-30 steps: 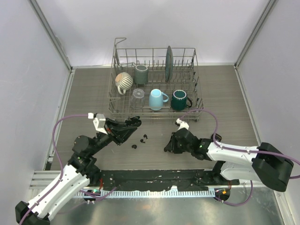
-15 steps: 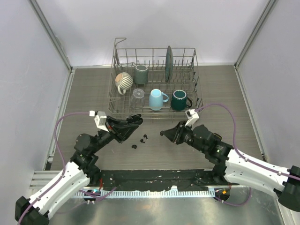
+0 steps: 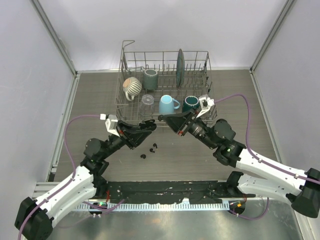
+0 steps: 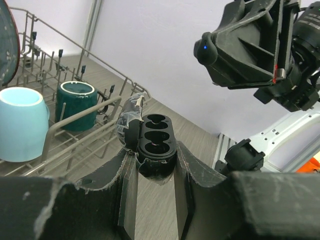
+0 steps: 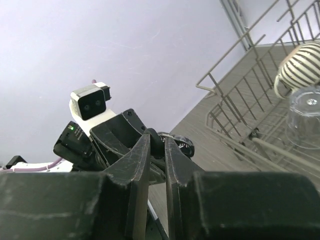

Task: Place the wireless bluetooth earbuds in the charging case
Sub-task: Pick up the earbud from the center of the board, then place the earbud in the charging case.

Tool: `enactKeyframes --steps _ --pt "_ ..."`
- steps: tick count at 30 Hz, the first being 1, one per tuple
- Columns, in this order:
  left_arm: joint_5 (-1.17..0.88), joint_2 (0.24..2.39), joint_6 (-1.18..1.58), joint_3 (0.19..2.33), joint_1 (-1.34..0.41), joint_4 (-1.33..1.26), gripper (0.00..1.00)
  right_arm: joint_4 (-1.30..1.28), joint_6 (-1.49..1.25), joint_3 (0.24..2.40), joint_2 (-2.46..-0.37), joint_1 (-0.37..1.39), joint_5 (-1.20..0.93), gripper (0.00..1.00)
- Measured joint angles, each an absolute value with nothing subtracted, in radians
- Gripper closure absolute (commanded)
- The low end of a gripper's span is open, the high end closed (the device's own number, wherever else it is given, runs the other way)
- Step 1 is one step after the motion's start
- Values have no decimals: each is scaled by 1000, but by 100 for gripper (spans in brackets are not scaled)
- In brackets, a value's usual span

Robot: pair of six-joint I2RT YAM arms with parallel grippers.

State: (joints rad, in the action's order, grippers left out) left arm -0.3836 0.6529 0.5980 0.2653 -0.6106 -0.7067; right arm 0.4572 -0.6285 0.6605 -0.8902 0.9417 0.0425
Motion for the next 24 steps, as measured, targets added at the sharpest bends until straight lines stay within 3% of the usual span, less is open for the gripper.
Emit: enactKeyframes --steps 24 --pt "-434 651 599 283 -611 -768 100 530 -615 688 -1040 970 -61 99"
